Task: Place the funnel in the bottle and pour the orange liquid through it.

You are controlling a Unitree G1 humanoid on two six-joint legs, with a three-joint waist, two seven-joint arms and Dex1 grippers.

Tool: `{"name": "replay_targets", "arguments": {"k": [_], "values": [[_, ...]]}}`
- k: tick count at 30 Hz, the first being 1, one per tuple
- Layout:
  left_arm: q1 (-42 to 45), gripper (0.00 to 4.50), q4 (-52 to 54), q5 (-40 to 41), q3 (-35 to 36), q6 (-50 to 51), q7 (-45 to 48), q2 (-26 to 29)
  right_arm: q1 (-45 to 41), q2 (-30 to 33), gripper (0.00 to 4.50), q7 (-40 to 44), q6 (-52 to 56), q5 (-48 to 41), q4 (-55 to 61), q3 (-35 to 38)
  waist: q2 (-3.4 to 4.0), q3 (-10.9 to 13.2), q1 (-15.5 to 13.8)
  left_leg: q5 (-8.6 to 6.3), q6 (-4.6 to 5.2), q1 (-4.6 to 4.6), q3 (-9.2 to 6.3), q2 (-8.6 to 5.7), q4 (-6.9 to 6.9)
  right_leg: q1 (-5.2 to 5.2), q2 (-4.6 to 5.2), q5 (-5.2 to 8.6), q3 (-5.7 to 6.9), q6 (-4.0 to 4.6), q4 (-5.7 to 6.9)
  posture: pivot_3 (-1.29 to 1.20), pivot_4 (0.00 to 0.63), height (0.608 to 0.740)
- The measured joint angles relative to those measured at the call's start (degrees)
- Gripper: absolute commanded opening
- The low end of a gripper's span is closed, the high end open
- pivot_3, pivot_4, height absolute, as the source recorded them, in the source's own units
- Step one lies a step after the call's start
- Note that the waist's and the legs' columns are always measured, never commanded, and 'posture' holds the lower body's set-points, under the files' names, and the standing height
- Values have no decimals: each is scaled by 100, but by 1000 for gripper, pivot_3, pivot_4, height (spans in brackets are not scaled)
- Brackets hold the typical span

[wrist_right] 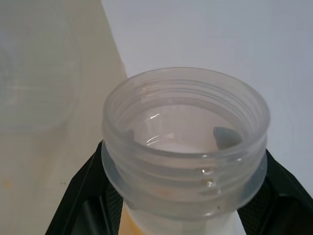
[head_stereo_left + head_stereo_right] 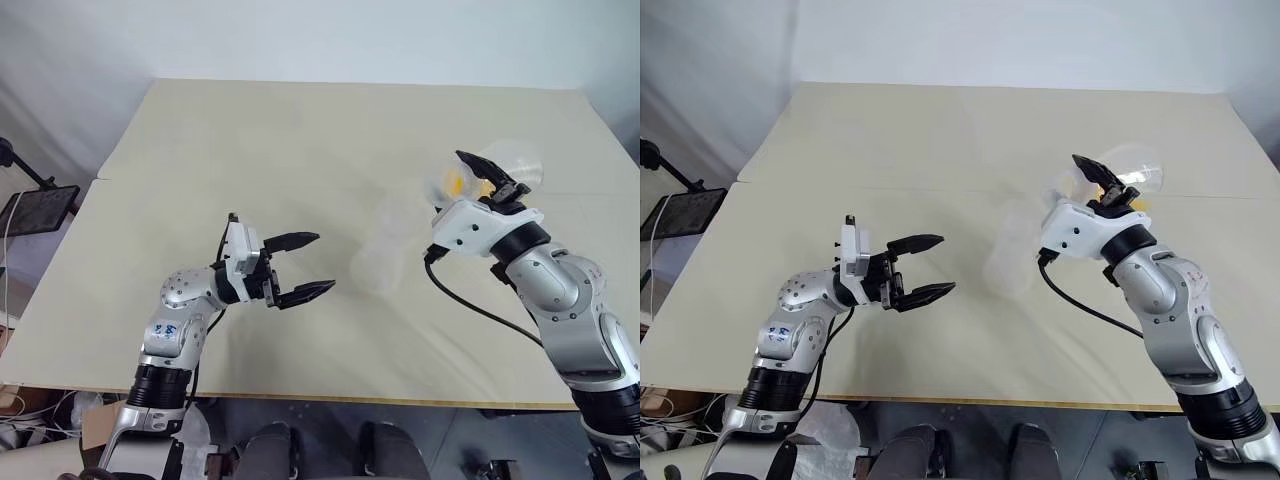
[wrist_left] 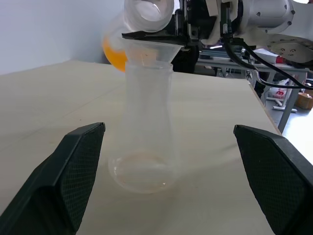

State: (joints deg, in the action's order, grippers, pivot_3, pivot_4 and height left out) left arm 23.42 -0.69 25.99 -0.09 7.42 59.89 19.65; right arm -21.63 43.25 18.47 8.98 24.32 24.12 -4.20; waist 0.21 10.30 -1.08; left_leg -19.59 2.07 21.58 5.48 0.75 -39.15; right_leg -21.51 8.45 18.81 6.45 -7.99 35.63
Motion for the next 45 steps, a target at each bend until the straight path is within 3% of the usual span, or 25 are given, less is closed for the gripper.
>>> {"name": "replay_targets", "arguments": {"k": [27,45], "values": [[37,4500,17,0,-96,0,-91,-161,-254,0,2478,121,-904,1516,-254,-203,0,0,24,1,-1,0,-1,0,0,0,0,0,1,0,0,0,150,740],[-80,4500,26,-5,-112,-263,-330,-374,-395,0,2478,61,-1277,2000,-518,-200,-1,0,54,1,-2,0,-3,2,0,0,-1,0,3,0,1,0,150,740]]}}
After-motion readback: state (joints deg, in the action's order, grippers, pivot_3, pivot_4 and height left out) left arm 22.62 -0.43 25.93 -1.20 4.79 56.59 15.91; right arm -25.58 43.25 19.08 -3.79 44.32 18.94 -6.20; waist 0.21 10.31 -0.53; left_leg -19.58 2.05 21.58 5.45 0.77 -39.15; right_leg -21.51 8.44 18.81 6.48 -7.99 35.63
